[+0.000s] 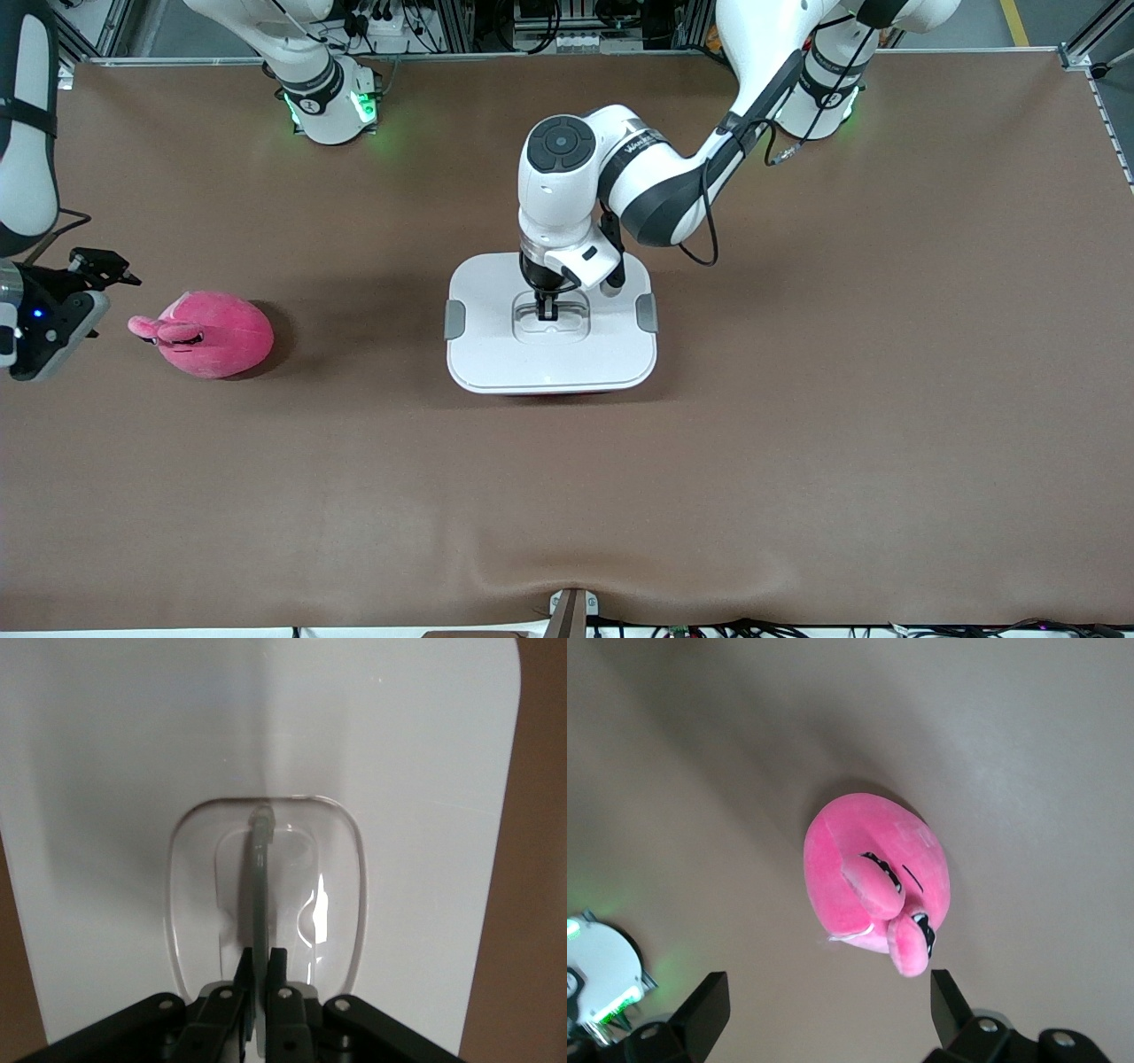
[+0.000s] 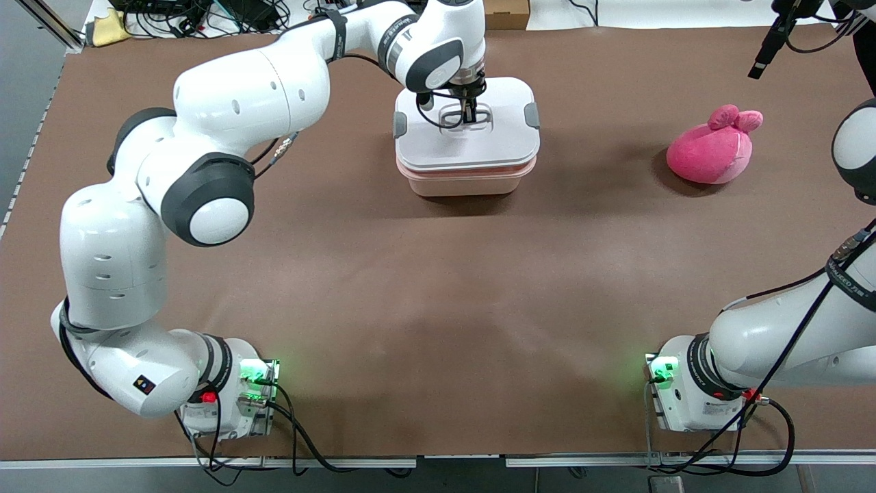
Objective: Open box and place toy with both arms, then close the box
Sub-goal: 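Reach the right gripper toward the pink plush toy, then close the right gripper on the pink plush toy's head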
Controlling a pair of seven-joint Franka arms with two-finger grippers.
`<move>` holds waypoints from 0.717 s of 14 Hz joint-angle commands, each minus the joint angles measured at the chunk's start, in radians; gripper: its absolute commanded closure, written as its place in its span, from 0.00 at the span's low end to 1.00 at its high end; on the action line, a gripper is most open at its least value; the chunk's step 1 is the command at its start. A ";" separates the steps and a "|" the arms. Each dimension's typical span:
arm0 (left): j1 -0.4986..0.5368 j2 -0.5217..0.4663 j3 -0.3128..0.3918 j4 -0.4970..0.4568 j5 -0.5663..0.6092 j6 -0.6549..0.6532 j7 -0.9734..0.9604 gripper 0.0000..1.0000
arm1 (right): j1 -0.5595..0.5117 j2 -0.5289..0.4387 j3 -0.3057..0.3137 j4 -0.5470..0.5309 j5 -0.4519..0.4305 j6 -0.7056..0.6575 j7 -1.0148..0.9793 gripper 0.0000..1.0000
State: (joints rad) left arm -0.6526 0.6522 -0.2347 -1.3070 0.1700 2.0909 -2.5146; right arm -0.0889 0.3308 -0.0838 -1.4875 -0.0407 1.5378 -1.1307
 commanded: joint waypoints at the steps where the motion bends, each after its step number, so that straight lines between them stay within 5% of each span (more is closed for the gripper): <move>1: 0.001 -0.022 0.005 -0.006 0.023 0.000 0.017 1.00 | -0.012 0.037 0.009 0.004 -0.010 0.019 -0.096 0.00; 10: 0.007 -0.023 0.006 -0.006 0.023 0.000 0.027 1.00 | 0.003 0.076 0.009 -0.043 -0.028 0.151 -0.299 0.00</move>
State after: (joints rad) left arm -0.6454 0.6491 -0.2318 -1.3061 0.1701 2.0909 -2.4966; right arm -0.0880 0.4111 -0.0829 -1.4964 -0.0453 1.6500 -1.3886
